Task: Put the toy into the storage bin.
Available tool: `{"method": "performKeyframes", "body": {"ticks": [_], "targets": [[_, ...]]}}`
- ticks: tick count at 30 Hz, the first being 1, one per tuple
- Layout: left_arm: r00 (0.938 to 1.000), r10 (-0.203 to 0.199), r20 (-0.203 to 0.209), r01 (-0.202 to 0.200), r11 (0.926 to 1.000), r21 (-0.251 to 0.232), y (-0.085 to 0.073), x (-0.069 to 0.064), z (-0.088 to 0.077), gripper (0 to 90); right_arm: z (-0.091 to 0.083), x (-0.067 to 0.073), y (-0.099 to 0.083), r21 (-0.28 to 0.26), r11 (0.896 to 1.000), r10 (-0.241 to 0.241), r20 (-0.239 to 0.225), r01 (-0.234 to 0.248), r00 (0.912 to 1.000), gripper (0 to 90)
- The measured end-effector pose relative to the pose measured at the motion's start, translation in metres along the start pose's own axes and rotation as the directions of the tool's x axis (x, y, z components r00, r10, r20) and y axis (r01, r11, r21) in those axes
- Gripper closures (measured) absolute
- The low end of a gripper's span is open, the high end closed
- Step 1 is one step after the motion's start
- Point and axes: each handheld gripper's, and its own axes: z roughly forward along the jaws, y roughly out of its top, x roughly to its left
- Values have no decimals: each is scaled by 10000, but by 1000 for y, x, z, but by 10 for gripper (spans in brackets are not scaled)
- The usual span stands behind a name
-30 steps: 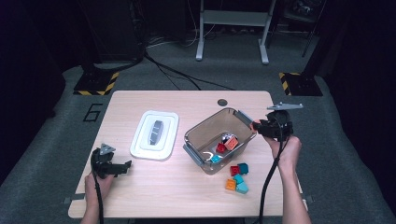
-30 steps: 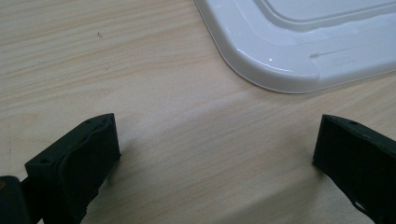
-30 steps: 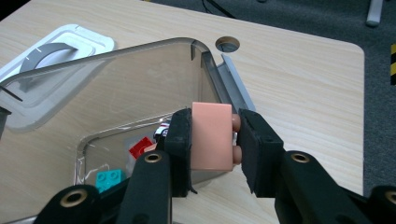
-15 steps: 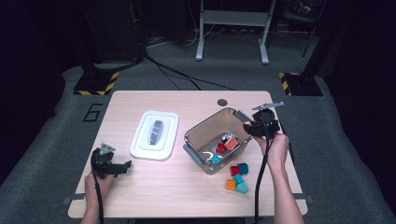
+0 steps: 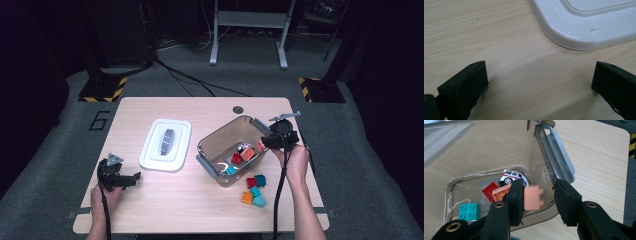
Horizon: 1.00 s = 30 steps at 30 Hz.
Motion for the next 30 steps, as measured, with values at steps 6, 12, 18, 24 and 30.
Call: {"method": "performKeyframes", "body": {"ticks": [6, 12, 18, 24, 30], "targets": [[10000, 8, 11, -8, 10000, 6, 0, 0, 0, 2, -10, -1, -8, -198, 9995, 253, -14, -253, 9997, 441], [10000, 81, 10, -82, 9999, 71, 0, 0, 0, 3, -24, -3, -26, -876, 9946, 561, 41, -555, 9984, 271], [10000, 86, 18, -86, 9999, 75, 0, 0, 0, 3, -27, 1, -50, -1079, 9930, 425, -453, -472, 9981, 198], [10000, 83, 11, -83, 9999, 68, 0, 0, 0, 3, -19, 9, -74, -741, 9965, 330, -813, -390, 9961, 157], [10000, 83, 2, -83, 9999, 59, 0, 0, 0, 3, -7, 14, -99, -304, 9985, 434, -947, -465, 9946, 153]]}}
